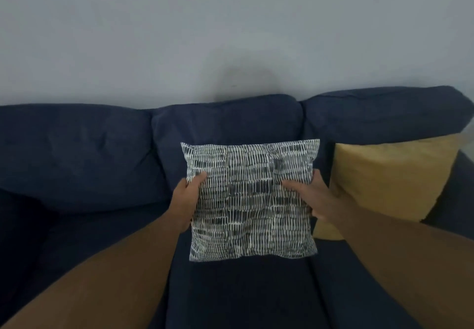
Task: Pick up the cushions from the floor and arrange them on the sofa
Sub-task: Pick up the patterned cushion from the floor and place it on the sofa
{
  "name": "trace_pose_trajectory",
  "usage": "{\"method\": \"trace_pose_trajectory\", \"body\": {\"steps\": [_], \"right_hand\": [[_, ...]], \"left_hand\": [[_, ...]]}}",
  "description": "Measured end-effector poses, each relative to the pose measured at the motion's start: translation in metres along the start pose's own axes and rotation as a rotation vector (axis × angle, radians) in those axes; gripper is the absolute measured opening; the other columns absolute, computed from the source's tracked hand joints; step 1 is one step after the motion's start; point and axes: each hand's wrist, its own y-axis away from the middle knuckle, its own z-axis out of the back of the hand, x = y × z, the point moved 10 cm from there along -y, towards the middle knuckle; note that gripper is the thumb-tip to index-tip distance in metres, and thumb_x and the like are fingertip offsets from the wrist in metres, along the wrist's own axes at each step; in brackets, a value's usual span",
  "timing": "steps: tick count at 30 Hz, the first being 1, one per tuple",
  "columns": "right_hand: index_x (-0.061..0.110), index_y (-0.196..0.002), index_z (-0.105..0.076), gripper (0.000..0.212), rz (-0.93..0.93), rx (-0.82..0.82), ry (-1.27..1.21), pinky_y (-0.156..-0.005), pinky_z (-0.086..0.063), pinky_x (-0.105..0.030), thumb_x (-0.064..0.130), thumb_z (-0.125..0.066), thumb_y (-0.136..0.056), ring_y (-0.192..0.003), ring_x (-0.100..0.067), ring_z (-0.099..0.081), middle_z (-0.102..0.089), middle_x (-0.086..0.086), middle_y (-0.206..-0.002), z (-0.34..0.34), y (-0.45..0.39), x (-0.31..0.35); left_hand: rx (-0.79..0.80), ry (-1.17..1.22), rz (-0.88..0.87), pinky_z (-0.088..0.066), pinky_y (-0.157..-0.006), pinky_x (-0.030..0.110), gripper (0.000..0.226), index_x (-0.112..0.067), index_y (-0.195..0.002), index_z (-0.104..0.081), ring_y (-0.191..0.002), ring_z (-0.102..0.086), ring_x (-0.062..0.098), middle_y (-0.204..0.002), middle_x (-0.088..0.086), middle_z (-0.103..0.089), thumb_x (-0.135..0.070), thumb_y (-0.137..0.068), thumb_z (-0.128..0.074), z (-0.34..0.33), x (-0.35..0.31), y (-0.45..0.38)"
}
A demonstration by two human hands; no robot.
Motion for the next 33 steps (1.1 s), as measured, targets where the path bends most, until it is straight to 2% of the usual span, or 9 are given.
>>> {"method": "trace_pose_trajectory", "body": {"steps": [4,7,12,16,18,21,27,30,33], "right_hand": [[0.024,-0.149,-0.035,0.094,0.02,-0.025,0.012,-0.112,-0.048,-0.059,0.037,-0.095,-0.077,-0.132,-0.031,-0.057,-0.057,-0.001,-0.142,-0.012,-0.009,-0.014],[0.026,-0.138,-0.037,0.075,0.04,-0.02,0.012,-0.106,-0.051,-0.051,0.024,-0.09,-0.085,-0.123,-0.027,-0.06,-0.059,0.004,-0.127,-0.022,-0.024,-0.026],[0.024,-0.15,-0.032,0.088,0.063,-0.005,0.022,-0.11,-0.049,-0.051,0.026,-0.09,-0.084,-0.123,-0.022,-0.059,-0.058,0.003,-0.134,-0.036,-0.051,-0.045],[0.031,-0.157,-0.026,0.116,0.046,-0.001,0.054,-0.117,-0.043,-0.057,0.056,-0.092,-0.064,-0.139,-0.027,-0.052,-0.051,0.0,-0.153,-0.041,-0.071,-0.055],[0.03,-0.154,-0.029,0.107,0.047,0.007,0.06,-0.117,-0.043,-0.058,0.053,-0.091,-0.07,-0.138,-0.026,-0.052,-0.052,0.001,-0.151,-0.042,-0.081,-0.061],[0.03,-0.14,-0.036,0.07,0.076,-0.013,0.06,-0.114,-0.046,-0.053,0.026,-0.084,-0.09,-0.12,-0.016,-0.059,-0.059,0.009,-0.13,-0.043,-0.093,-0.062],[0.031,-0.163,-0.021,0.118,0.085,-0.018,0.042,-0.121,-0.039,-0.054,0.058,-0.087,-0.069,-0.143,-0.024,-0.048,-0.046,0.001,-0.159,-0.052,-0.118,-0.071],[0.025,-0.165,-0.022,0.107,0.11,-0.028,0.047,-0.124,-0.036,-0.047,0.053,-0.085,-0.083,-0.142,-0.018,-0.048,-0.047,0.006,-0.157,-0.053,-0.121,-0.073],[0.024,-0.162,-0.027,0.093,0.146,-0.041,0.052,-0.116,-0.038,-0.036,0.054,-0.079,-0.091,-0.131,-0.01,-0.05,-0.05,0.015,-0.143,-0.05,-0.122,-0.074]], "left_hand": [[-0.021,0.008,0.004,-0.056,-0.102,0.061,0.087,-0.015,-0.151,-0.048,-0.119,-0.068,0.033,-0.139,0.008,-0.065,-0.062,-0.084,-0.078,0.003,0.015,-0.014],[-0.04,0.022,0.018,-0.053,-0.106,0.06,0.117,-0.017,-0.158,-0.041,-0.129,-0.063,0.033,-0.15,0.007,-0.058,-0.073,-0.066,-0.084,0.008,0.032,-0.03],[-0.08,0.002,0.01,-0.058,-0.099,0.059,0.055,-0.015,-0.143,-0.054,-0.11,-0.07,0.028,-0.13,0.005,-0.068,-0.04,-0.097,-0.071,0.001,0.038,-0.041],[-0.088,0.007,-0.009,-0.061,-0.091,0.051,0.028,-0.02,-0.122,-0.06,-0.102,-0.071,0.021,-0.118,0.001,-0.071,-0.035,-0.1,-0.069,-0.004,0.046,-0.064],[-0.093,-0.008,-0.015,-0.061,-0.088,0.049,0.017,-0.025,-0.11,-0.06,-0.101,-0.071,0.021,-0.118,0.001,-0.07,-0.035,-0.101,-0.069,-0.006,0.05,-0.074],[-0.114,-0.017,-0.035,-0.061,-0.091,0.056,0.015,-0.024,-0.107,-0.059,-0.106,-0.071,0.023,-0.116,0.0,-0.071,-0.035,-0.101,-0.067,-0.009,0.052,-0.087],[-0.182,-0.017,-0.069,-0.057,-0.099,0.063,0.038,-0.019,-0.125,-0.057,-0.113,-0.066,0.024,-0.121,-0.001,-0.066,-0.045,-0.098,-0.066,-0.003,0.059,-0.113],[-0.239,0.004,-0.07,-0.057,-0.1,0.06,0.055,-0.018,-0.137,-0.055,-0.114,-0.067,0.024,-0.121,-0.002,-0.066,-0.051,-0.095,-0.067,0.005,0.062,-0.121],[-0.279,-0.021,-0.143,-0.058,-0.1,0.052,0.056,-0.018,-0.129,-0.059,-0.118,-0.067,0.025,-0.122,0.0,-0.068,-0.058,-0.09,-0.068,0.009,0.056,-0.123]]}}
